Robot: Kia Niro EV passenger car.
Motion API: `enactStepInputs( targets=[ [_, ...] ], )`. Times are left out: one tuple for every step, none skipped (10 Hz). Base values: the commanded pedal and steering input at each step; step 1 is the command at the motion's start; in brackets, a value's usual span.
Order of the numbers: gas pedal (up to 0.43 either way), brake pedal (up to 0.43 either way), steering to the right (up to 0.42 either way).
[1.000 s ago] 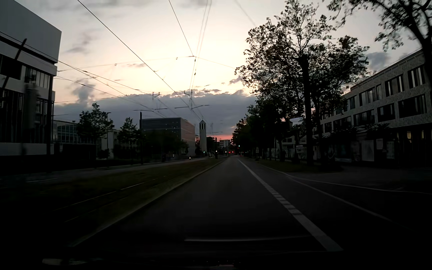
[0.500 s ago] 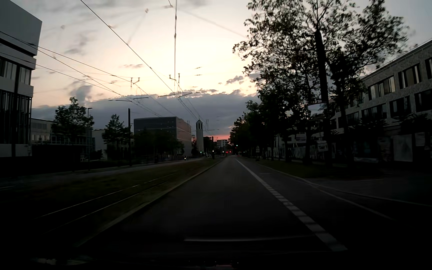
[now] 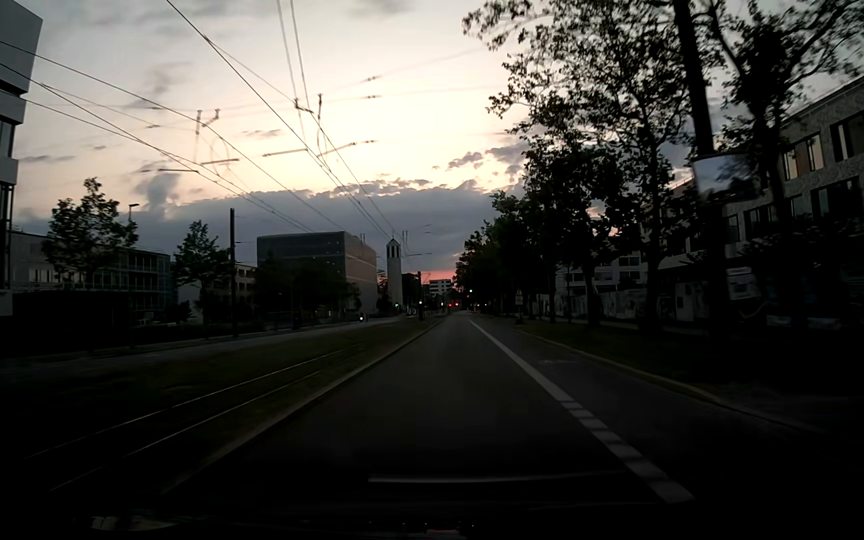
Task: Follow the waypoints while adhering to traffic rules and regulations
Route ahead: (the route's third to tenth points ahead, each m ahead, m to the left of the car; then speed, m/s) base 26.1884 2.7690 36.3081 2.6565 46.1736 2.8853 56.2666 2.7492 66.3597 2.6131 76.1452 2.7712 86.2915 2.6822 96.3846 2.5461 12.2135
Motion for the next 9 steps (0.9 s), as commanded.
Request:
enactStepInputs(
  targets=[
    [0.098,0.0,0.004],
    [0.098,0.0,0.004],
    [0.098,0.0,0.004],
    [0.087,0.0,0.003],
    [0.087,0.0,0.003],
    [0.087,0.0,0.003],
    [0.059,0.0,0.002],
    [0.059,0.0,0.0],
    [0.059,0.0,-0.001]
  ],
)
